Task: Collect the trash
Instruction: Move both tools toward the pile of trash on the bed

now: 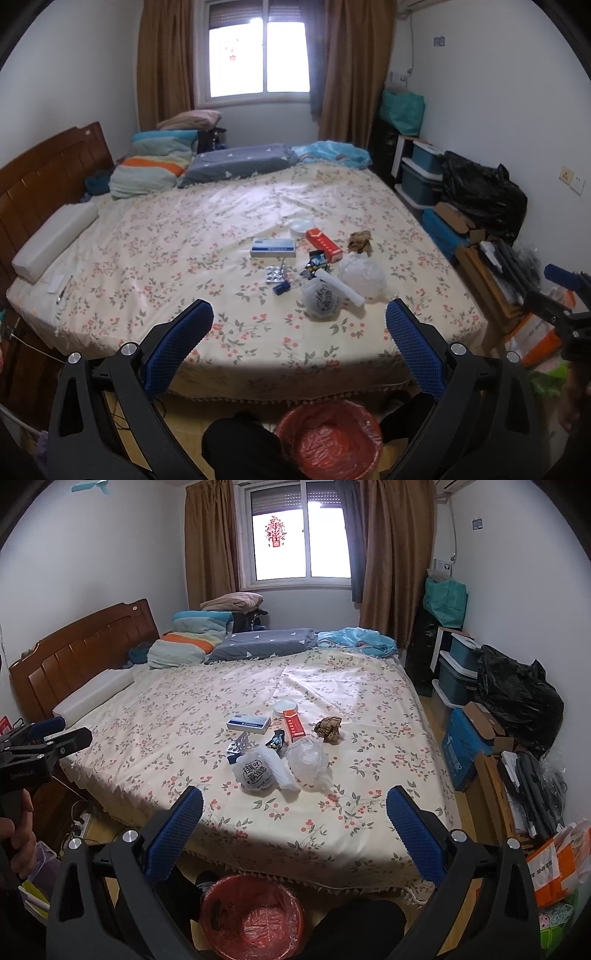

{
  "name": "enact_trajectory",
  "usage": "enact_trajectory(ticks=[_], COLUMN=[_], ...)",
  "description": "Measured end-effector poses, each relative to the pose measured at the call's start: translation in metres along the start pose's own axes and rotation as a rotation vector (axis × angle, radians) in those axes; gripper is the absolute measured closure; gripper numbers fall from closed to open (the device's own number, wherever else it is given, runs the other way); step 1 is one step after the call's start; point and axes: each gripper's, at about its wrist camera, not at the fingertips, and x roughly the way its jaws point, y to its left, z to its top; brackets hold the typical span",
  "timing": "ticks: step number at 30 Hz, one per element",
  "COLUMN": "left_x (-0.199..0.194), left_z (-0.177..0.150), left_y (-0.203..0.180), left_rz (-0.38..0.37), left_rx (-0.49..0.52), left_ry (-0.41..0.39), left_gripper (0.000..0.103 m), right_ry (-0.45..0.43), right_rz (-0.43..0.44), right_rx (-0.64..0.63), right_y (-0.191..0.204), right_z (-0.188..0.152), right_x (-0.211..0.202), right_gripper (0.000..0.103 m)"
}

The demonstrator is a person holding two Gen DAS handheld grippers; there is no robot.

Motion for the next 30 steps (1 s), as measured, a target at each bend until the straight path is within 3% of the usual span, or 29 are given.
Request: enact_trajectory(ticks=[13,24,30], left_x=[-0.006,-0.012,-0.007], left_z=[0.0,-0.001,-0.006], left_y=[0.0,0.001,0.003], left_rz=[-0.015,-0.017,-0.037], left_rx=[0.014,0.029,0.018], left_ry=[-0.006,-0.03,-0.037], left_gripper=[0.006,0.006,0.006], right_ry=[-0.023,-0.055,-0.07], right_rz=[0.005,0.038,0.036], right_rx=[-0.025,0.033,-0.016], right_y=[0.008,-0.002,0.006], right_z=[0.0,-0.005,-0.008], right_x=[-0.007,-0.012,-0.012], right_gripper=[0.005,0.005,0.005])
